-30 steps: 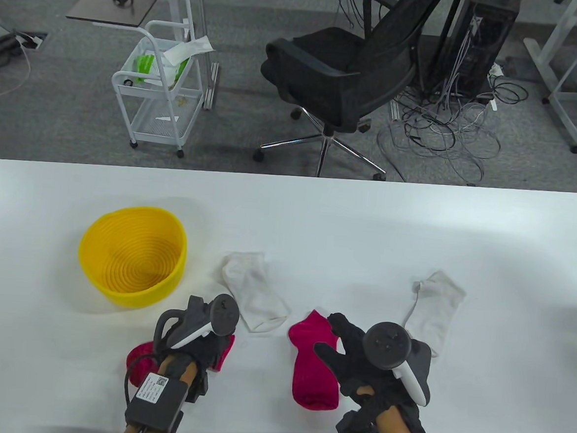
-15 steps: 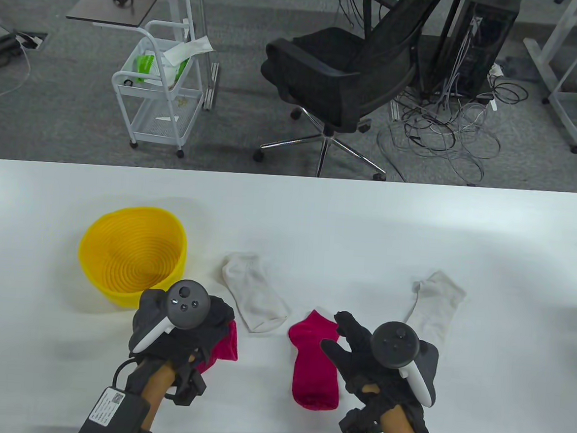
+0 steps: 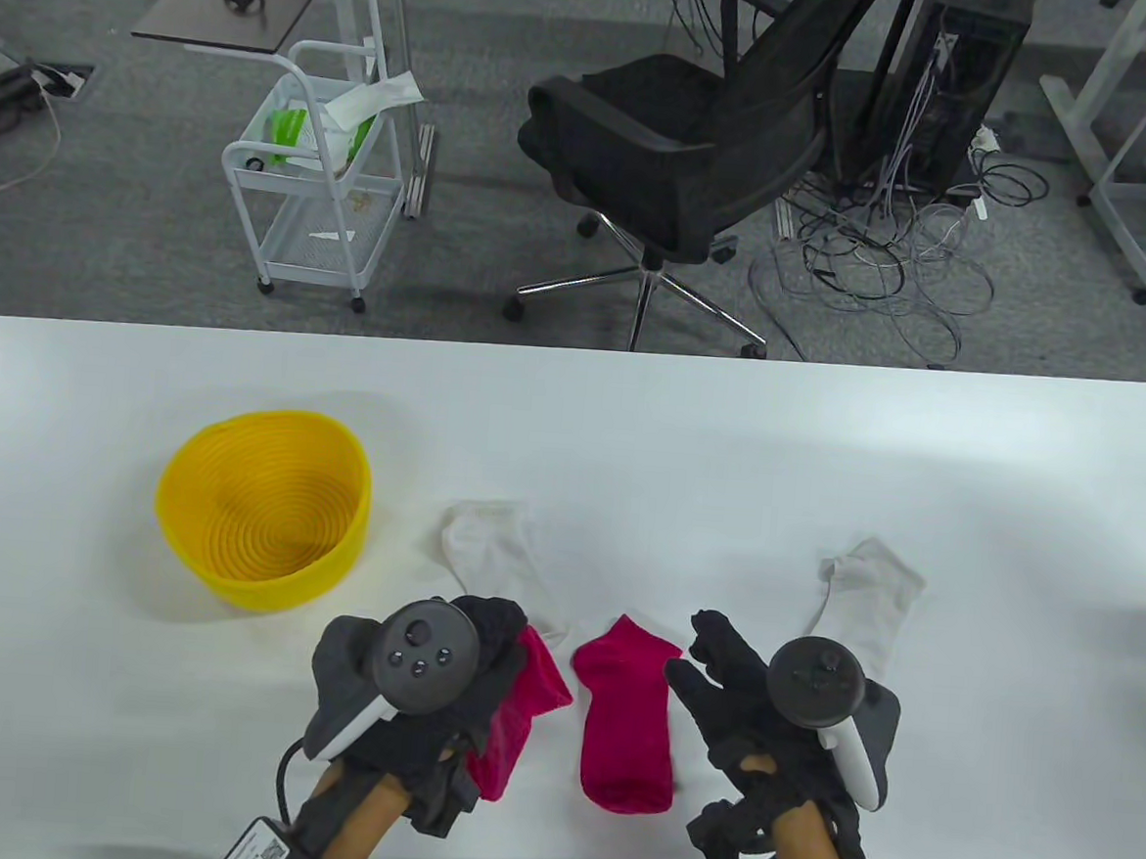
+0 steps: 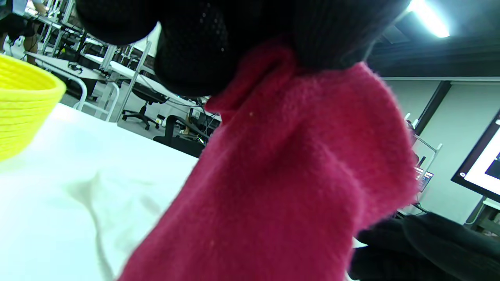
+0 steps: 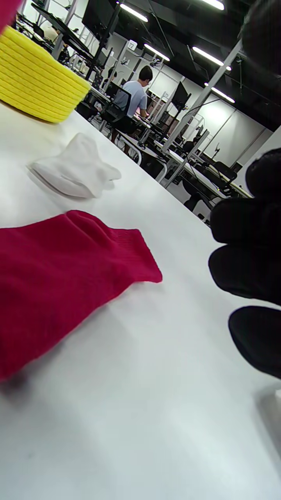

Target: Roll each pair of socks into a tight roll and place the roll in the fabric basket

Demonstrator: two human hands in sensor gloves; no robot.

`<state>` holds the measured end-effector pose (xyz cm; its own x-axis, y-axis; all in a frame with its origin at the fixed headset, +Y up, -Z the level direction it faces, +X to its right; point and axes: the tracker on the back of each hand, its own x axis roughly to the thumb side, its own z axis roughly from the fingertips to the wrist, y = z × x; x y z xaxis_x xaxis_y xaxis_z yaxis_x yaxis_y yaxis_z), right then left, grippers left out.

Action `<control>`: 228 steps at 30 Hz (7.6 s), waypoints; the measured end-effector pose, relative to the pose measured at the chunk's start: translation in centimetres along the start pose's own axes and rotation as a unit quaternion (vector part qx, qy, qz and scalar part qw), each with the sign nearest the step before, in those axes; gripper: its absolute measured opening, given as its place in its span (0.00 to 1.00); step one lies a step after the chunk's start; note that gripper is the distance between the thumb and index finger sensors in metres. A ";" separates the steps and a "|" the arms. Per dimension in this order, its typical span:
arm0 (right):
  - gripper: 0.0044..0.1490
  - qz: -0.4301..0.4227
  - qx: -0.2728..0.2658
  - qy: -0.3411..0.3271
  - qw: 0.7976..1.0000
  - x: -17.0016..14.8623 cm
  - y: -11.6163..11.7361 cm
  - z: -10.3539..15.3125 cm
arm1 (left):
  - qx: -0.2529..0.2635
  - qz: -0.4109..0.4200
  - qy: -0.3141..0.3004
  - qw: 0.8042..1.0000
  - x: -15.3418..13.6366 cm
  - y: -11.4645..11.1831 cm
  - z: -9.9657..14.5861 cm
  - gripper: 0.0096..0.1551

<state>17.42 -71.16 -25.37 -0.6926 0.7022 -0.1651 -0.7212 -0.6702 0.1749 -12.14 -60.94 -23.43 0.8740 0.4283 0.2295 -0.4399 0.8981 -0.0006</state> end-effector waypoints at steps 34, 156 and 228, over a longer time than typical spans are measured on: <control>0.52 -0.055 -0.041 0.042 0.997 -1.6 -1.7 -0.4 | -0.004 0.092 0.079 0.993 6.6 -3.6 -1.7 0.23; 0.26 0.148 0.101 -0.059 0.982 2.4 1.2 1.6 | -0.175 -0.001 0.148 0.973 0.9 -14.4 -11.7 0.39; 0.27 0.260 0.126 -0.053 0.956 3.1 2.7 2.0 | -0.105 -0.002 0.103 0.989 0.0 -12.3 -10.0 0.34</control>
<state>13.35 -70.28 -23.47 -0.9417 0.3199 0.1044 -0.2456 -0.8656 0.4364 -4.64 -70.98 -33.19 0.9085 0.4171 0.0268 -0.4031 0.8913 -0.2075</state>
